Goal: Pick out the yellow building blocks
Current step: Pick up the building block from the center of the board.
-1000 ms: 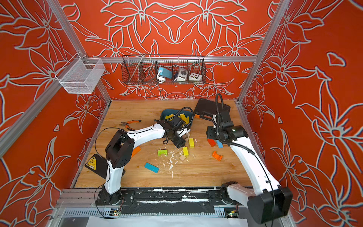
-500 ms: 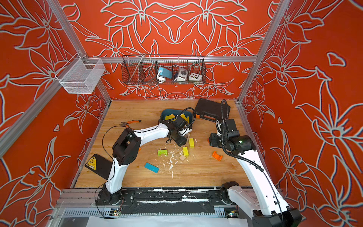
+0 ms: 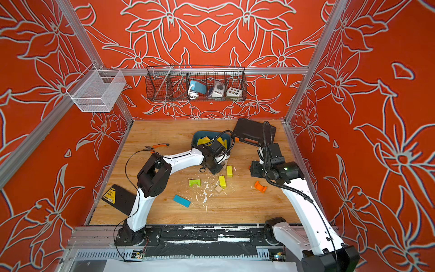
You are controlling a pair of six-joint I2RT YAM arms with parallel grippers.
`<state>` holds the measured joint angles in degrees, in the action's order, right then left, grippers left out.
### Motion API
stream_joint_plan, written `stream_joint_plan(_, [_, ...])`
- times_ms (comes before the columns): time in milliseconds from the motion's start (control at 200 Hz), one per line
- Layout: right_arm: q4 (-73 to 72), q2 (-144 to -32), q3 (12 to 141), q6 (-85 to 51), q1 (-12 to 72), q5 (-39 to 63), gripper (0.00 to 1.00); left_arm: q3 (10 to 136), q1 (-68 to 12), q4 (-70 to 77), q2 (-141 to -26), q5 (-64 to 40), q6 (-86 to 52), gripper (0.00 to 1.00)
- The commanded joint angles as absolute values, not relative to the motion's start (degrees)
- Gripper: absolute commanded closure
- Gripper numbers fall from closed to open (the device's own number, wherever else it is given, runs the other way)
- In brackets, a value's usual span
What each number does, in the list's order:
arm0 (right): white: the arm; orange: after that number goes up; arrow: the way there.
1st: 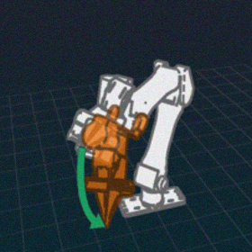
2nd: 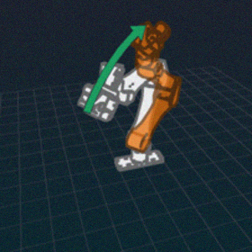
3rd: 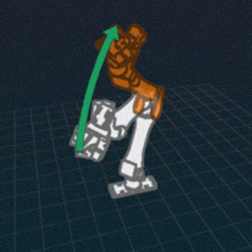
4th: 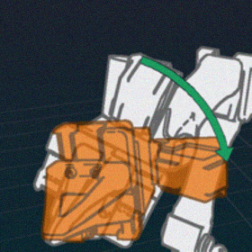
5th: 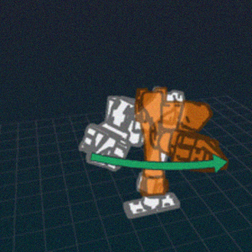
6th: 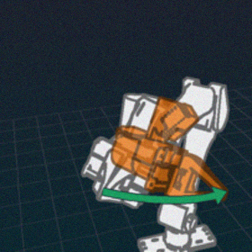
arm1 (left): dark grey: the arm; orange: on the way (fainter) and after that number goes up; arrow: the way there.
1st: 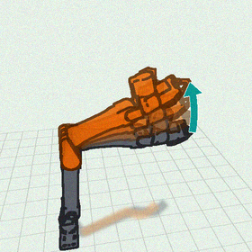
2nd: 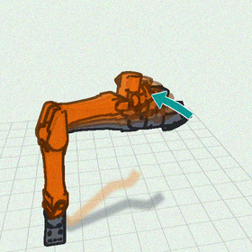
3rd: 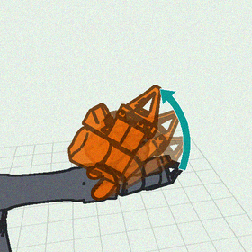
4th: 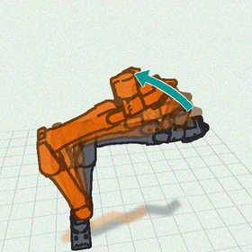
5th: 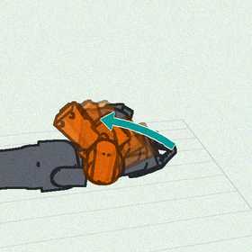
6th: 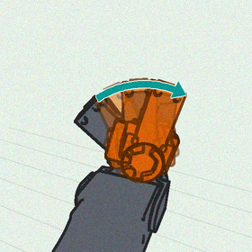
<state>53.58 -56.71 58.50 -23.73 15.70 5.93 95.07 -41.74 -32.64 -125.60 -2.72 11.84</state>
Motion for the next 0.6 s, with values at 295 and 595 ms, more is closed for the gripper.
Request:
stream_joint_plan(295, [52.24,-56.86,57.04,-23.99,15.91,6.04,0.48,95.53,-42.28,-39.05,-121.93,-1.33,14.27,0.83])
stream_joint_plan(595, [50.49,-58.27,56.28,-23.72,15.91,6.55,0.48,100.38,-42.19,-46.66,-112.42,-2.79,15.94,0.82])
